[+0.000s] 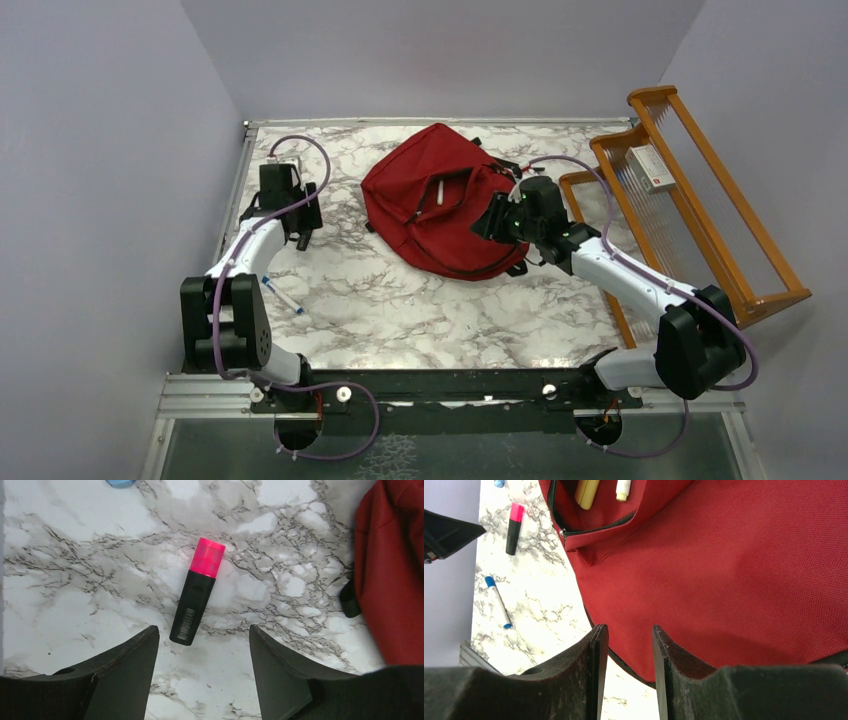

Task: Pack the student bag
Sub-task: Pick up the stationery from the center of the board.

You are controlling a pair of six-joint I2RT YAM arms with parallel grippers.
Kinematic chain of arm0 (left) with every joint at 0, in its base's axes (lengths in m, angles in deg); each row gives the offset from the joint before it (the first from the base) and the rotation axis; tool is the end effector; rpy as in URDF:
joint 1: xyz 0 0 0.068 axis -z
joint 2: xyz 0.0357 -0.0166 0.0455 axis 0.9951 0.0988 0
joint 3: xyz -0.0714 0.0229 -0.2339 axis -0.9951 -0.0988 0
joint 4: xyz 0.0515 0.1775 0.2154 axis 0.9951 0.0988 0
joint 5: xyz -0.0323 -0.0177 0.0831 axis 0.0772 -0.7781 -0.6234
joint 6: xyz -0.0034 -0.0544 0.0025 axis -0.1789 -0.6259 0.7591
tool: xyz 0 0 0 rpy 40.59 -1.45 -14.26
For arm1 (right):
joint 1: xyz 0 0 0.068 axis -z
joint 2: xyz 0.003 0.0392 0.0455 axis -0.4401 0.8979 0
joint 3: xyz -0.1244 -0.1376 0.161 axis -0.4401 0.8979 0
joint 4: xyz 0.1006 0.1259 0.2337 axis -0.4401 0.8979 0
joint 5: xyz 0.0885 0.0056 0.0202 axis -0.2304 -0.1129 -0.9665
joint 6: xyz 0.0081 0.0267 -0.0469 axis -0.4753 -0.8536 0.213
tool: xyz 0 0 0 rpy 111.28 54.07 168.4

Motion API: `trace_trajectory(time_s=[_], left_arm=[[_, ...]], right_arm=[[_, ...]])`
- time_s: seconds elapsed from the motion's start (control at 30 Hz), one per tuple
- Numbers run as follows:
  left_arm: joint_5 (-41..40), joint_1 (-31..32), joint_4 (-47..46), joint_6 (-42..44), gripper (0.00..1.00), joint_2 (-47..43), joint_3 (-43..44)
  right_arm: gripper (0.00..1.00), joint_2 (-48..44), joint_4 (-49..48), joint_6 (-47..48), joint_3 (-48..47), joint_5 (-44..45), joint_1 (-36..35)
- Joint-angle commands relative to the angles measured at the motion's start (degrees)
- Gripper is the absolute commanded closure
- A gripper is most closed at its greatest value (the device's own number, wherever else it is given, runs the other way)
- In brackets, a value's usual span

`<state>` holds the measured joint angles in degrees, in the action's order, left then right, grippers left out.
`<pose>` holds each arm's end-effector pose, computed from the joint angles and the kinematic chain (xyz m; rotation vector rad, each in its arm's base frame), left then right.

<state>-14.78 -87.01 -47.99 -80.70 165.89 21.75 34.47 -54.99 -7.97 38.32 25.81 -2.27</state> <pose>0.3353 0.0163 0.1958 -0.1696 2.3449 -0.0032 0.2864 0.1605 0.2142 0.0154 2.2382 0.7647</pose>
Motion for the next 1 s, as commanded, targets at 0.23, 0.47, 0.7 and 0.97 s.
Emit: trace_trajectory(time_s=[0.23, 0.47, 0.7, 0.97], left_arm=[[-1.9, -0.8, 2.5, 3.3, 0.28, 9.1, 2.1], [-2.6, -1.6, 4.2, 3.6, 0.32, 15.1, 6.4], [-0.7, -2.0, 4.8, 3.3, 0.44, 16.3, 6.4], [3.0, -2.0, 5.1, 3.1, 0.62, 15.7, 4.8]], right_arm=[[0.58, -2.4, 1.8, 0.5, 0.5, -2.1, 0.5], [0.58, -3.5, 1.2, -0.7, 1.9, -2.6, 0.5], [0.58, -3.1, 1.8, -0.2, 1.2, -2.6, 0.5], [0.58, -3.7, 1.5, -1.4, 2.2, -2.9, 0.5]])
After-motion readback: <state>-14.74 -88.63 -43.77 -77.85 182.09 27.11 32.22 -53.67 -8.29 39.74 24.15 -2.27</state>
